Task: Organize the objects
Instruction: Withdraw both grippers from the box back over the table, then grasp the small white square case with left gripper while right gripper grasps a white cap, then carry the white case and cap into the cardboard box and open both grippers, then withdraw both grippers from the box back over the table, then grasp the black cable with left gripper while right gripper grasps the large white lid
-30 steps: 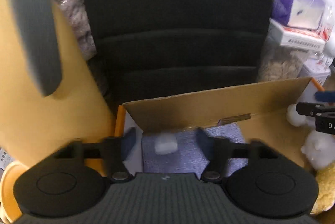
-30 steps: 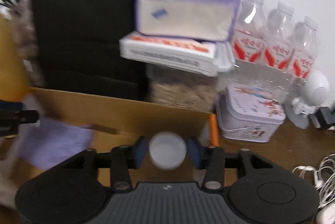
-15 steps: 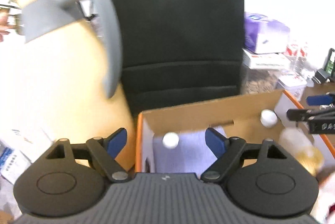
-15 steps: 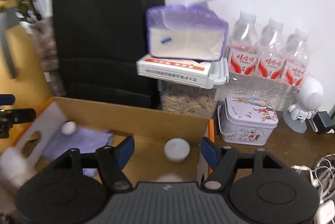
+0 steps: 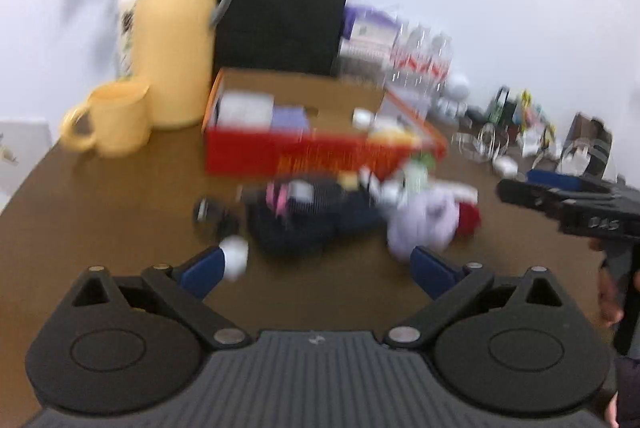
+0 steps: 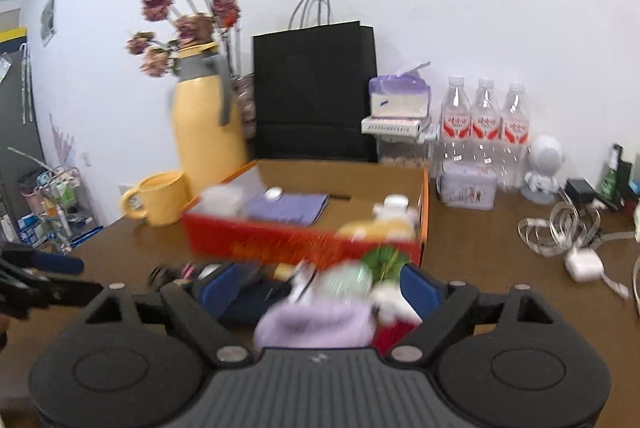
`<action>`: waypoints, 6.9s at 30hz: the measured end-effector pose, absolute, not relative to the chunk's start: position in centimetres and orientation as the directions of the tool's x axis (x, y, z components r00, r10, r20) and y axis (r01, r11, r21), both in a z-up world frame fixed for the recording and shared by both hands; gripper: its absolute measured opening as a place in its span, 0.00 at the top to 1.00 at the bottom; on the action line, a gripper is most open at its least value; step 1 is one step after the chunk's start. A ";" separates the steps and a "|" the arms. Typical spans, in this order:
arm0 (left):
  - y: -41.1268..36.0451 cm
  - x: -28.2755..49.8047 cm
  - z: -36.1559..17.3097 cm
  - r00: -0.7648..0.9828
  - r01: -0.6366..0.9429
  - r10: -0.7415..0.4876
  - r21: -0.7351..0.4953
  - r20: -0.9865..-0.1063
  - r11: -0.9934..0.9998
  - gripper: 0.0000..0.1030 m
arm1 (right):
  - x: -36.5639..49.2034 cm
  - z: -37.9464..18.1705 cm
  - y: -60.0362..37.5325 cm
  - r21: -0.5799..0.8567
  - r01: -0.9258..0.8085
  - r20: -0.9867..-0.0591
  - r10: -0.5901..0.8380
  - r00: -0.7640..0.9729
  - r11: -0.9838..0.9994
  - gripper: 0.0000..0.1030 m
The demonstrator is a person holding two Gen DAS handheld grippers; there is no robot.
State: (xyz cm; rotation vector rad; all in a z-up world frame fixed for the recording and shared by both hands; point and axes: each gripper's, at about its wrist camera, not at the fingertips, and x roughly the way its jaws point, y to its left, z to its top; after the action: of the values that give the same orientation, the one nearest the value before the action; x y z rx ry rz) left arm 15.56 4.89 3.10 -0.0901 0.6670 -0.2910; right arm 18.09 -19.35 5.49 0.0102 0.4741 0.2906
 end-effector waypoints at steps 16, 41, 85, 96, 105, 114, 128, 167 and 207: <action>8.6 10.6 2.0 0.794 0.081 -0.188 -0.206 -0.577 0.975 0.02 | 6.7 5.3 -20.6 0.093 -0.272 -0.443 0.284 0.851 0.958 0.15; 7.3 23.9 -4.2 0.773 0.167 -0.178 -0.076 -0.610 0.983 0.73 | 33.4 -1.2 -6.9 0.079 -0.476 -0.640 0.411 0.649 0.876 0.79; 0.0 13.4 1.1 0.771 0.301 -0.291 -0.077 -0.567 0.950 0.74 | 14.4 1.2 -17.7 0.126 -0.320 -0.561 0.333 0.758 0.939 0.74; 0.0 32.5 9.3 0.822 0.351 -0.289 0.036 -0.491 0.936 0.73 | 27.2 6.8 -20.3 0.118 -0.318 -0.395 0.339 0.854 0.941 0.74; -3.2 53.7 4.7 0.686 0.260 -0.123 0.083 -0.717 0.962 0.73 | 48.3 4.3 -16.1 0.066 -0.235 -0.563 0.231 0.793 0.970 0.74; -2.9 55.8 1.6 0.709 0.232 -0.066 0.143 -0.702 0.962 0.44 | 55.3 0.2 -17.8 0.162 -0.068 -0.672 0.160 0.723 0.985 0.53; -1.7 41.3 9.4 0.853 0.147 -0.041 0.165 -0.520 0.975 0.22 | 46.4 6.1 -18.5 0.075 -0.168 -0.499 0.182 0.847 0.983 0.34; 8.7 24.2 -0.2 0.799 -0.062 0.012 -0.063 -0.601 0.996 0.60 | 20.4 3.9 -17.8 0.058 -0.331 -0.482 0.317 0.817 0.942 0.65; 2.4 11.7 0.9 0.804 0.124 -0.177 -0.131 -0.568 0.984 0.95 | 11.6 1.9 -20.7 0.166 -0.238 -0.485 0.289 0.825 0.957 0.85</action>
State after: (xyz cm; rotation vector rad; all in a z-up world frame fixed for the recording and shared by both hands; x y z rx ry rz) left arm 11.72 2.39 0.89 -0.0893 0.6169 -0.1612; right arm 11.56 -20.67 1.93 0.1001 0.5305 0.2808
